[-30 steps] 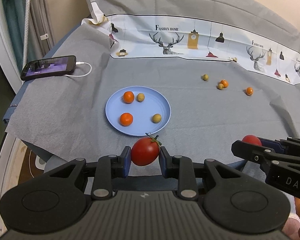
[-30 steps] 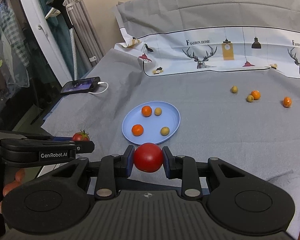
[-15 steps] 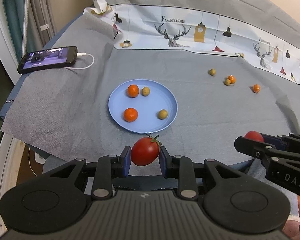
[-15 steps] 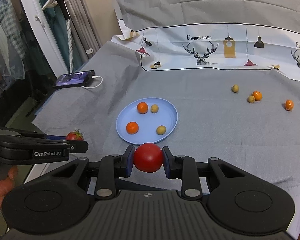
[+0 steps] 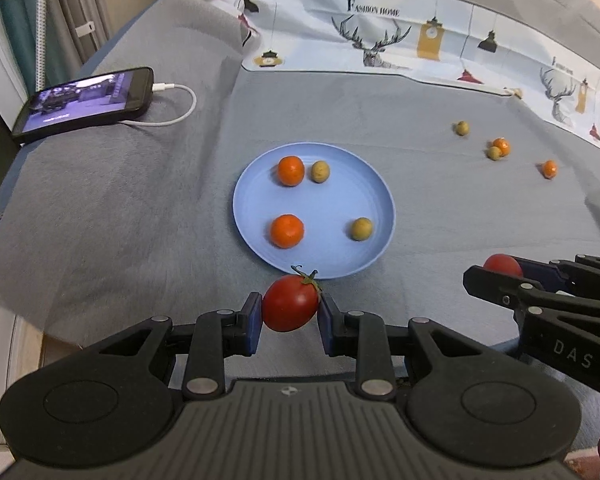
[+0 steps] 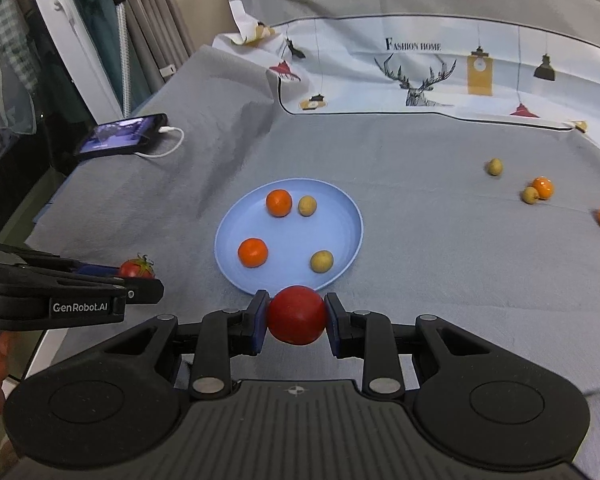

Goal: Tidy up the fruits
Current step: 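Carry both red tomatoes over the blue plate with both tools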

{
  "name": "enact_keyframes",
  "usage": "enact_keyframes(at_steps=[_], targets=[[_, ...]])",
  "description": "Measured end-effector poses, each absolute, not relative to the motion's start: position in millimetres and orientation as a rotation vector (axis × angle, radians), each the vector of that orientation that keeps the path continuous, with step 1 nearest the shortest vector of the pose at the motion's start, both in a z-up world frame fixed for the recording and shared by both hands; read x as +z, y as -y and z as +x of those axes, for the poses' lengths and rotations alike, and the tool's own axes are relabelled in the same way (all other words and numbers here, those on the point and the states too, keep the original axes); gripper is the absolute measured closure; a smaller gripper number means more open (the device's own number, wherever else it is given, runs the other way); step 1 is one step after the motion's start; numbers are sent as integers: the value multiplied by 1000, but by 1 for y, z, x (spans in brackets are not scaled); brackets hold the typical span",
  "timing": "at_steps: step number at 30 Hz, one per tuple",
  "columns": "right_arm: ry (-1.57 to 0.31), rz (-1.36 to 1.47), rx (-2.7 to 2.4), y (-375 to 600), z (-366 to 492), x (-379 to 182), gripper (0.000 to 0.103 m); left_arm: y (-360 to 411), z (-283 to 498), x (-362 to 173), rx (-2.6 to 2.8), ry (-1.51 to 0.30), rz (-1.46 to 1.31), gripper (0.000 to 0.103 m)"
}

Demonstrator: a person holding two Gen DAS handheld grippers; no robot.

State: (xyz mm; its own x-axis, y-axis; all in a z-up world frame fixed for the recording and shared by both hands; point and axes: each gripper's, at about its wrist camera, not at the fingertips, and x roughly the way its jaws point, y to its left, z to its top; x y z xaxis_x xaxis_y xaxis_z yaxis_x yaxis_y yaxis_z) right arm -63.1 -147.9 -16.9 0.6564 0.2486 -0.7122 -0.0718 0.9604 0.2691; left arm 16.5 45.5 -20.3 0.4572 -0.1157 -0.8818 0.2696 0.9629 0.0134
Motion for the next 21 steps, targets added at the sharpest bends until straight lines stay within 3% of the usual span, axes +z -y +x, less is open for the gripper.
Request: enact_keyframes(at_steps=[21], targets=[[-919,46,221,123,74,-108,72,-14,144,-113,-268,-1127,236,70]])
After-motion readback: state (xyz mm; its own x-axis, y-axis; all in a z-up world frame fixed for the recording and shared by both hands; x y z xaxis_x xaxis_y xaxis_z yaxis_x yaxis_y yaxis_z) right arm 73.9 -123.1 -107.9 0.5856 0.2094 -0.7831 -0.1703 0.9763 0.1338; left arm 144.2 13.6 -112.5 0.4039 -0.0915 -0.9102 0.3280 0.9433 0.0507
